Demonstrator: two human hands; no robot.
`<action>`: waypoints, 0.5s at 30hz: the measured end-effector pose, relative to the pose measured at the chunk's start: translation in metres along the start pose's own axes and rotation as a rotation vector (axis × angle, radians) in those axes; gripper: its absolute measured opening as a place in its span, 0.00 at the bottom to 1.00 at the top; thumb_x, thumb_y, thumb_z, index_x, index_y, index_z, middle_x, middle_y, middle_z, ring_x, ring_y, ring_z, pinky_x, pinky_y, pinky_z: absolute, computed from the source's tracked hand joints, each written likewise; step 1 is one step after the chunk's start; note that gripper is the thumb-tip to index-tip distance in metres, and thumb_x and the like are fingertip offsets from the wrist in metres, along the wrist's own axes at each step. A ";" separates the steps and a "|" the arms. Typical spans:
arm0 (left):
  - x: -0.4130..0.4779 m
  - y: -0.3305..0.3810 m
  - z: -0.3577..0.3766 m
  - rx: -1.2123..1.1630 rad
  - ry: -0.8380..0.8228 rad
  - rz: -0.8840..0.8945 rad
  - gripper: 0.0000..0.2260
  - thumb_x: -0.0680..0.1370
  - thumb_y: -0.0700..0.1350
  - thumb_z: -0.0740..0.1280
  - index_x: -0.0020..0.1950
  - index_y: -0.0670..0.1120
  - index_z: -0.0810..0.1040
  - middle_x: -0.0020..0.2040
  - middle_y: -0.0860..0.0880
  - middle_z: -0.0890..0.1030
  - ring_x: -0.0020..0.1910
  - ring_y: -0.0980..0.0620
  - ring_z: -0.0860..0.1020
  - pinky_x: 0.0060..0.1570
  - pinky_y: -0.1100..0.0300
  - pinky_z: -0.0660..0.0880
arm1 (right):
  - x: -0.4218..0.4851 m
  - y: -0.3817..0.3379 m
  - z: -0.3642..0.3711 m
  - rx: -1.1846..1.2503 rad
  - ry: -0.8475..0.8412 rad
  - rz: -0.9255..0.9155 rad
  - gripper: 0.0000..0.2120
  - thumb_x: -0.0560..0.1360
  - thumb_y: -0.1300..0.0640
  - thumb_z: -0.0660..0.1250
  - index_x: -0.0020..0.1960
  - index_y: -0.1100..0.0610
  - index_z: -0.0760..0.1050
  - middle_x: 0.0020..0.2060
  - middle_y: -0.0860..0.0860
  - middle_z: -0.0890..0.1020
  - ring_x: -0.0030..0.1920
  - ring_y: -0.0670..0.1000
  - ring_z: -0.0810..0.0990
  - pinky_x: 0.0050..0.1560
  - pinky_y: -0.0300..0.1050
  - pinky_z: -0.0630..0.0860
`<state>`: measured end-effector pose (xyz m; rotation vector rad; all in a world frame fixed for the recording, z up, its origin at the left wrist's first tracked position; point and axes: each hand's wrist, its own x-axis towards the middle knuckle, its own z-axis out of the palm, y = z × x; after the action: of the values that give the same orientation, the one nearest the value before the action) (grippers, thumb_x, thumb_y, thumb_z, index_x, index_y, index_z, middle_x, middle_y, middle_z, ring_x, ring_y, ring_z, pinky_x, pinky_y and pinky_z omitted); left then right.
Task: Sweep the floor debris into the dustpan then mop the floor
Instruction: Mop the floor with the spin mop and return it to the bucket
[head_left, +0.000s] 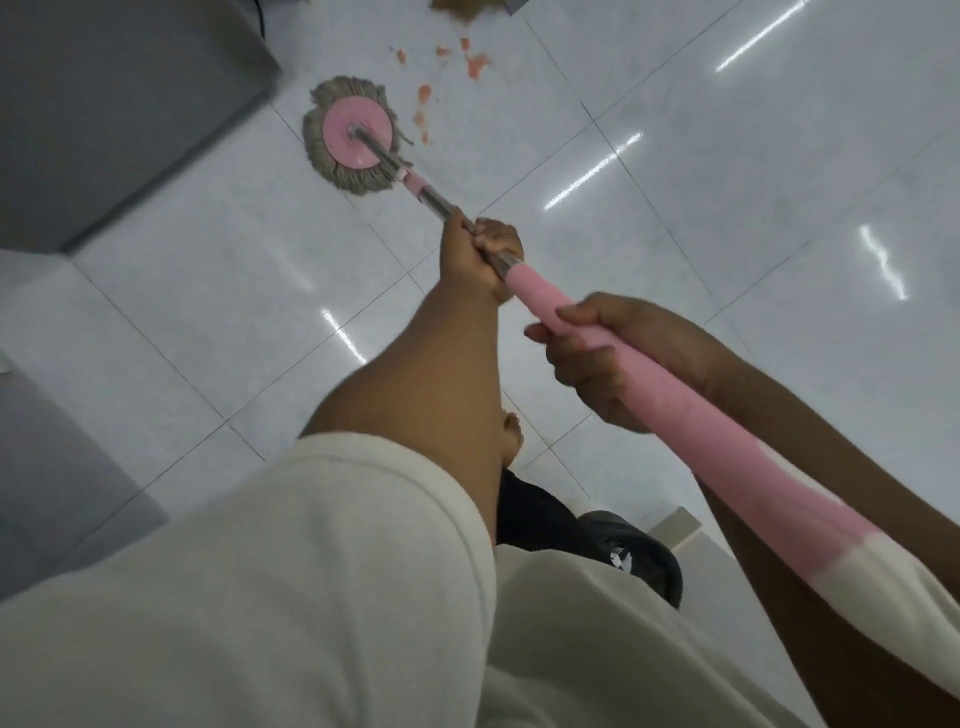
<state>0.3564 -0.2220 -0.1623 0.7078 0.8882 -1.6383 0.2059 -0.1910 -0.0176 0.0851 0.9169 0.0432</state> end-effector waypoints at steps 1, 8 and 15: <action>0.006 0.014 0.008 -0.007 0.009 0.010 0.20 0.83 0.54 0.57 0.34 0.48 0.61 0.17 0.51 0.64 0.12 0.57 0.64 0.13 0.70 0.61 | 0.009 -0.012 0.007 -0.011 0.000 -0.001 0.09 0.72 0.55 0.60 0.49 0.59 0.70 0.26 0.47 0.72 0.20 0.42 0.69 0.19 0.32 0.68; 0.032 0.047 0.035 -0.003 0.039 0.064 0.20 0.83 0.54 0.58 0.34 0.47 0.62 0.17 0.51 0.64 0.12 0.56 0.64 0.13 0.71 0.61 | 0.036 -0.053 0.015 0.006 -0.041 0.003 0.09 0.71 0.56 0.63 0.49 0.59 0.71 0.28 0.47 0.71 0.22 0.42 0.70 0.20 0.34 0.70; 0.018 -0.056 0.008 -0.017 0.043 0.061 0.20 0.82 0.54 0.59 0.33 0.47 0.62 0.18 0.51 0.64 0.13 0.57 0.64 0.13 0.71 0.61 | -0.036 -0.011 -0.054 0.061 -0.053 0.018 0.10 0.74 0.56 0.63 0.54 0.60 0.71 0.29 0.49 0.73 0.22 0.44 0.71 0.20 0.35 0.71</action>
<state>0.2981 -0.2307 -0.1617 0.7541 0.9019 -1.5652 0.1413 -0.2013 -0.0222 0.1505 0.8649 0.0292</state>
